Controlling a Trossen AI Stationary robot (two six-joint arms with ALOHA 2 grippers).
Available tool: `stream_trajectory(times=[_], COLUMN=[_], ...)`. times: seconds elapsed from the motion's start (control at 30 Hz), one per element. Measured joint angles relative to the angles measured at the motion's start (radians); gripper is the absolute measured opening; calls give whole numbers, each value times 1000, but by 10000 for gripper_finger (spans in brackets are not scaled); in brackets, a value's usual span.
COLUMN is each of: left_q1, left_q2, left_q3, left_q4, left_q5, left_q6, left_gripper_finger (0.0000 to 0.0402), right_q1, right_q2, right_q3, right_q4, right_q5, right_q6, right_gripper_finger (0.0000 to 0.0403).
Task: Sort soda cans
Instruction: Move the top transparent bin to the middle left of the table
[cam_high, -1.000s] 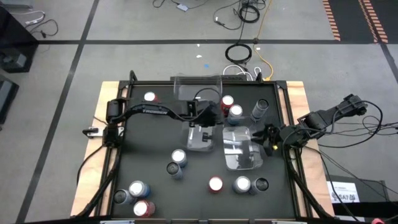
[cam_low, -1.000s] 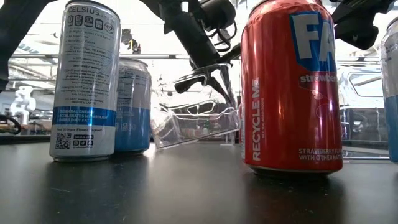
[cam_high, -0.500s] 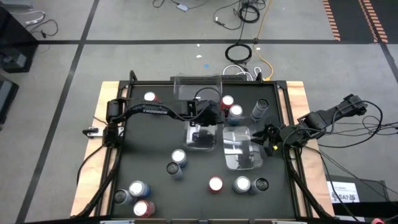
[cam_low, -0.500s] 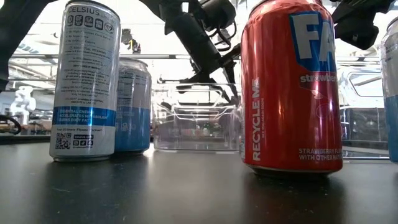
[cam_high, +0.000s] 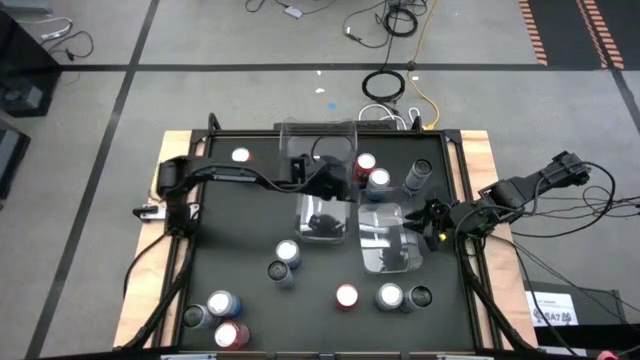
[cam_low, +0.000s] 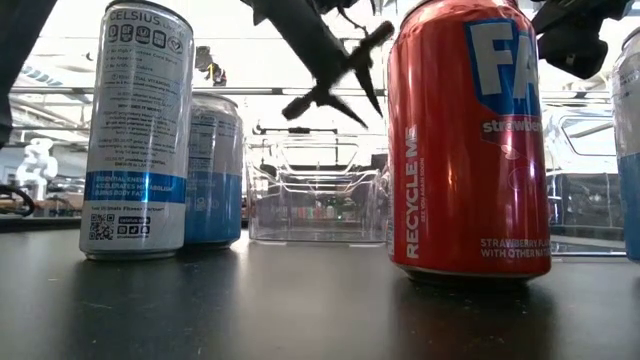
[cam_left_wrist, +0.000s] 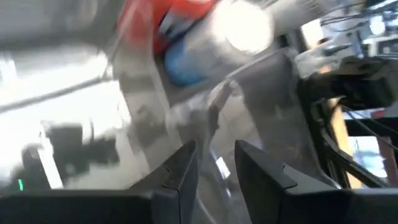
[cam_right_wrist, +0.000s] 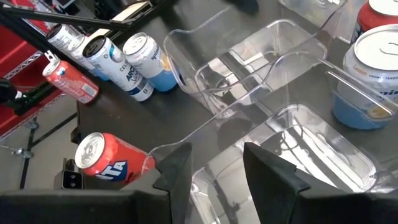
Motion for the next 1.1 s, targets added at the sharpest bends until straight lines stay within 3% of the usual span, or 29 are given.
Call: stream_trajectory(times=[0.27, 0.47, 0.8, 0.93, 1.1], left_q1=[28, 131, 411, 489, 532], left_q2=[-145, -185, -147, -132, -103], left_q3=[0, 1, 0, 0, 0], left_q4=[-195, -267, -324, -319, -345], left_q5=[-65, -67, 184, 213, 209], left_q6=[394, 697, 1035, 1078, 1151], left_gripper_finger=[116, 116, 116, 128, 175], right_q1=[-1, -2, -2, -2, -3], right_q2=[0, 0, 0, 0, 6], right_q3=[0, 0, 0, 0, 0], right_q4=[15, 39, 60, 60, 59], right_q5=[10, 117, 263, 312, 361], right_q6=[14, 95, 253, 301, 347], right_gripper_finger=[137, 137, 137, 137, 137])
